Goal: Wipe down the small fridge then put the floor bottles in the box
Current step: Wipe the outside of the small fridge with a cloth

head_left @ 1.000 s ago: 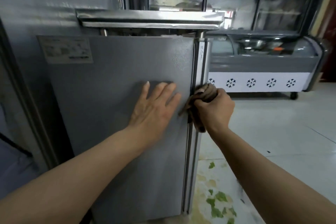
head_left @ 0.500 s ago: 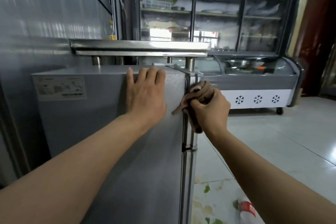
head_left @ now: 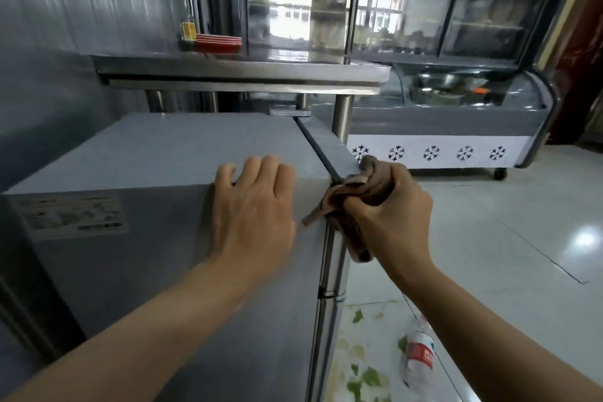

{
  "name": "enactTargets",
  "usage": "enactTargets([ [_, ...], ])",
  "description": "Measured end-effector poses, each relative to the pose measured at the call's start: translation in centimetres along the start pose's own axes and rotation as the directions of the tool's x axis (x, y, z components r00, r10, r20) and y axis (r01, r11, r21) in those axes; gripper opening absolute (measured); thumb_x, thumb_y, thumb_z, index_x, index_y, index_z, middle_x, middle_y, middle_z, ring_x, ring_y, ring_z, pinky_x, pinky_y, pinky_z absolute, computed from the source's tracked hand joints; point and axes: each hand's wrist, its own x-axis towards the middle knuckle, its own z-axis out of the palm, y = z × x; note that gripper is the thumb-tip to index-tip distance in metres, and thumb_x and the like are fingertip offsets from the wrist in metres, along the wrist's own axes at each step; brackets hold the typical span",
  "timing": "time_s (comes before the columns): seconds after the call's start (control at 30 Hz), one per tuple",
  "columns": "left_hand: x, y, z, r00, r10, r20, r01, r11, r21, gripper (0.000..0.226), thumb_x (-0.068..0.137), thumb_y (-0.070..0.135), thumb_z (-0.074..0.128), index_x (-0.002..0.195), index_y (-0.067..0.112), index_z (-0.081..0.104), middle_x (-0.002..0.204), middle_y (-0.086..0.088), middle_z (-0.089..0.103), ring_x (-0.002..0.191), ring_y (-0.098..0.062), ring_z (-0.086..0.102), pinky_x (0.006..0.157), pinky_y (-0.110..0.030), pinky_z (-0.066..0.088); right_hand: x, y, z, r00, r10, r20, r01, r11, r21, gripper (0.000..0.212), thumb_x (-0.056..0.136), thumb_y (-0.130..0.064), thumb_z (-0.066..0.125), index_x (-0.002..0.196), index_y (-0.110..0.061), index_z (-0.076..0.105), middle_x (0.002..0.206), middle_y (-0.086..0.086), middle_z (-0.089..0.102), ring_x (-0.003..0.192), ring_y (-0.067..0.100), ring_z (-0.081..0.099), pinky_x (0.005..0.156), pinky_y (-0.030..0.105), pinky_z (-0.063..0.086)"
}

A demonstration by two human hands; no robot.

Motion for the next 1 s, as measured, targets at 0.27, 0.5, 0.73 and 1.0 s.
enactTargets([
  [0.27, 2.4, 0.1, -3.7, 0.942, 0.038, 0.333, -0.018, 0.998, -0.063, 0.034, 0.050, 0.006, 0.071, 0.078, 0.012, 0.052, 0.075, -0.006, 0.053, 0.068, -0.027, 0.052, 0.063, -0.040, 0.046, 2.7, -3.5, -2.3, 0.932, -0.107, 0.346, 0.190, 0.958, -0.215, 0.039, 0.060, -0.013, 0.085, 0.096, -0.009, 0.070, 0.103, 0.004, 0.062, 0.082, 0.021, 0.061, 0.068, 0.022, 0.042],
  [0.5, 5.3, 0.0, -6.5, 0.735, 0.057, 0.676, 0.008, 0.996, -0.093, 0.044, 0.051, 0.015, 0.073, 0.091, 0.016, 0.054, 0.094, -0.003, 0.055, 0.083, -0.024, 0.054, 0.067, -0.037, 0.044, 5.8, -6.6, -4.6, 0.795, 0.101, 0.598, 0.126, 0.937, -0.325, 0.040, 0.068, -0.004, 0.072, 0.106, -0.016, 0.067, 0.103, 0.000, 0.056, 0.088, 0.023, 0.058, 0.066, 0.022, 0.037],
  [0.73, 9.7, -0.8, -10.0, 0.399, 0.013, 0.917, 0.137, 0.988, -0.074, 0.050, 0.084, 0.020, 0.058, 0.129, 0.017, 0.036, 0.135, -0.004, 0.032, 0.119, -0.023, 0.040, 0.094, -0.036, 0.038, 10.3, -9.0, -9.7, 0.622, 0.249, 0.742, 0.031, 0.939, -0.341, 0.064, 0.069, 0.001, 0.071, 0.126, -0.023, 0.055, 0.115, 0.004, 0.047, 0.097, 0.019, 0.048, 0.061, 0.012, 0.046],
  [1.0, 18.0, 0.7, -14.5, 0.441, 0.041, 0.897, 0.120, 0.987, -0.104, 0.048, 0.085, 0.016, 0.054, 0.130, 0.014, 0.037, 0.129, -0.006, 0.040, 0.114, -0.022, 0.044, 0.093, -0.037, 0.042, 17.0, -13.0, -13.9, 0.572, 0.212, 0.793, 0.133, 0.929, -0.344, 0.057, 0.072, 0.003, 0.062, 0.123, -0.021, 0.054, 0.112, 0.008, 0.047, 0.106, 0.025, 0.042, 0.075, 0.033, 0.051],
])
